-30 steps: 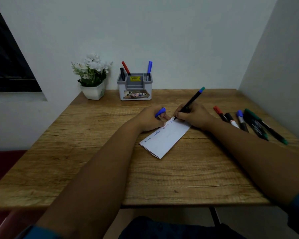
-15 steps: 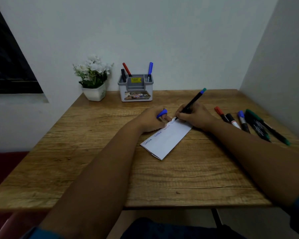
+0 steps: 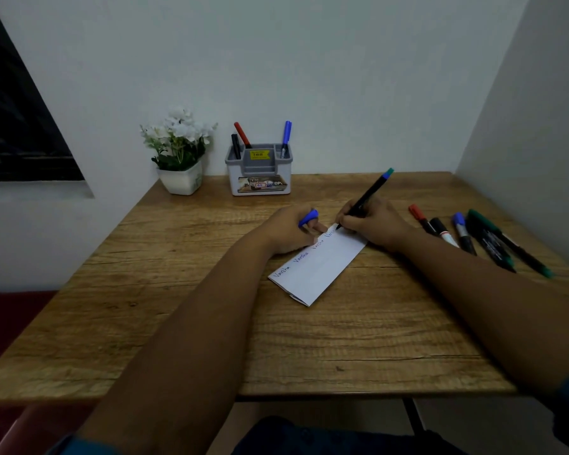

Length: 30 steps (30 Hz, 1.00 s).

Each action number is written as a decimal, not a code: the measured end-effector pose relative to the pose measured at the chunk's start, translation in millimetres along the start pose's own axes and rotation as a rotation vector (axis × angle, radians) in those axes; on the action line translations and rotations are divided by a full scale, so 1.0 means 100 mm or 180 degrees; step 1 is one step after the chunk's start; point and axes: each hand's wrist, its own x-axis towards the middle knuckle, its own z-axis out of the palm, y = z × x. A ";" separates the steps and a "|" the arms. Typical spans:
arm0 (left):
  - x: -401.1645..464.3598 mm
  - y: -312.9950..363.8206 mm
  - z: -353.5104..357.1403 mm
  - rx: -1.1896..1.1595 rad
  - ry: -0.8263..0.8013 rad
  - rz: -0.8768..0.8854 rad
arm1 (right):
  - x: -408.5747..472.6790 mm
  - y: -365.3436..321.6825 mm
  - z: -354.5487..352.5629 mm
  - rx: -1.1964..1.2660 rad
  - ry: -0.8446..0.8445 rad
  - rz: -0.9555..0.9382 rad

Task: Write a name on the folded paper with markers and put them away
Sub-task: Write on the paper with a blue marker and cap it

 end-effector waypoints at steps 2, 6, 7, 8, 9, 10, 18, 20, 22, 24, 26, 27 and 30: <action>0.01 -0.01 0.00 0.0005 -0.0024 0.0019 | -0.01 -0.02 0.00 -0.0052 -0.0064 0.0004; 0.02 -0.04 0.01 -0.0045 0.0010 0.0021 | 0.00 -0.01 0.00 0.0380 0.0254 0.0197; 0.02 -0.05 0.02 -0.0087 0.0106 0.0021 | -0.01 -0.04 -0.01 0.0842 0.0383 0.0277; 0.02 -0.06 0.03 -0.0173 0.0255 0.0035 | -0.02 -0.09 -0.02 0.1333 0.0468 0.0305; 0.02 -0.06 0.04 -0.0282 0.0426 0.0063 | -0.01 -0.13 -0.03 0.1734 0.0495 0.0269; 0.02 -0.04 0.03 -0.0375 0.0589 0.0090 | -0.01 -0.18 -0.04 0.1935 0.0472 0.0191; -0.02 -0.01 0.01 -0.0175 0.0750 0.0248 | -0.20 -0.47 0.02 0.2753 -0.0167 0.0016; -0.02 0.00 0.01 -0.0134 0.0761 0.0258 | -0.20 -0.49 0.02 0.2505 -0.0089 -0.0057; -0.03 0.02 0.01 -0.0105 0.0752 0.0228 | -0.20 -0.51 0.04 0.2376 0.0007 -0.0026; -0.04 0.03 0.01 -0.0095 0.0730 0.0190 | -0.20 -0.49 0.05 0.2319 0.0038 0.0042; -0.03 0.04 0.01 -0.0078 0.0694 0.0173 | -0.20 -0.48 0.06 0.2239 0.0057 0.0067; -0.03 0.04 0.01 -0.0071 0.0669 0.0182 | -0.20 -0.49 0.06 0.2161 0.0075 0.0054; -0.03 0.06 0.04 0.0066 0.0637 0.0290 | -0.20 -0.47 0.12 0.1755 0.0060 -0.0066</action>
